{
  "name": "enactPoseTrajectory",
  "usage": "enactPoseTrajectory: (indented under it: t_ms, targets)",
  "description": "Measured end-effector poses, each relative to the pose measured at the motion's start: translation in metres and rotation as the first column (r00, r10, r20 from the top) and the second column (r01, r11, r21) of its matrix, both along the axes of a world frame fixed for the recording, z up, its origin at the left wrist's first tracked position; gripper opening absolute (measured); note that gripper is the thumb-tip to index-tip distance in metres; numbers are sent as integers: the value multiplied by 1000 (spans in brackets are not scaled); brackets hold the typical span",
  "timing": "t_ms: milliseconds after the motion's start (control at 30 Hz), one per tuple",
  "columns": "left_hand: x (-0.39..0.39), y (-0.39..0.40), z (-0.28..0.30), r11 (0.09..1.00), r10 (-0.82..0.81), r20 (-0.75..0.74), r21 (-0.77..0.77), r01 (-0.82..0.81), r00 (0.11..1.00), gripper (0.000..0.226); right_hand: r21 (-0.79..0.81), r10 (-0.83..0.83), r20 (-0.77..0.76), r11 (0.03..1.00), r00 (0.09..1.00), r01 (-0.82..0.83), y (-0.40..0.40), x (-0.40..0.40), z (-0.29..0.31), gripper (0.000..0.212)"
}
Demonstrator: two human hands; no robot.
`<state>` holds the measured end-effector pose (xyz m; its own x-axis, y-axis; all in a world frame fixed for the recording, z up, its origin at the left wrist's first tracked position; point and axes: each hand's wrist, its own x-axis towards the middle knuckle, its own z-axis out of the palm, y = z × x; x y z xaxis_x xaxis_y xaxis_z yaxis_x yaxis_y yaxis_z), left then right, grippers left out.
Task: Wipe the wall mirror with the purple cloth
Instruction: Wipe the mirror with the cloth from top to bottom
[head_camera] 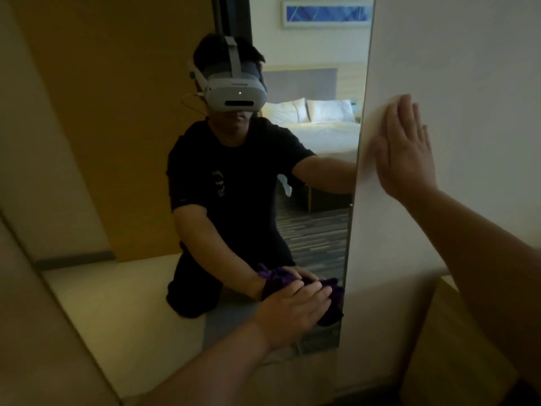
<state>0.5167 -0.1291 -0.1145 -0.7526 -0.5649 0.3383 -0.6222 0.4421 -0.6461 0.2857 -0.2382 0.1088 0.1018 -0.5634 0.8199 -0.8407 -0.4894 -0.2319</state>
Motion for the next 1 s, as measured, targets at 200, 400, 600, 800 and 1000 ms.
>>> enactPoseTrajectory:
  t_ms: [200,400,600,800,1000]
  targets:
    - [33,55,23,996,47,-329,83,-20,943,35,140,164,0,977,986,-162,12,-11,16,78]
    - [129,130,22,991,65,-414,-77,-106,908,33,66,265,-131,964,955,-259,121,94,-98,66]
    - [214,172,24,948,199,-507,-116,-295,839,36,26,352,-417,926,838,-376,164,202,-181,59]
    - [254,166,58,915,162,-509,-243,-322,845,36,-61,232,-492,952,839,-300,142,237,-185,61]
    - [266,132,71,893,38,-416,-394,-218,909,31,-166,158,-518,945,841,-281,123,238,-196,62]
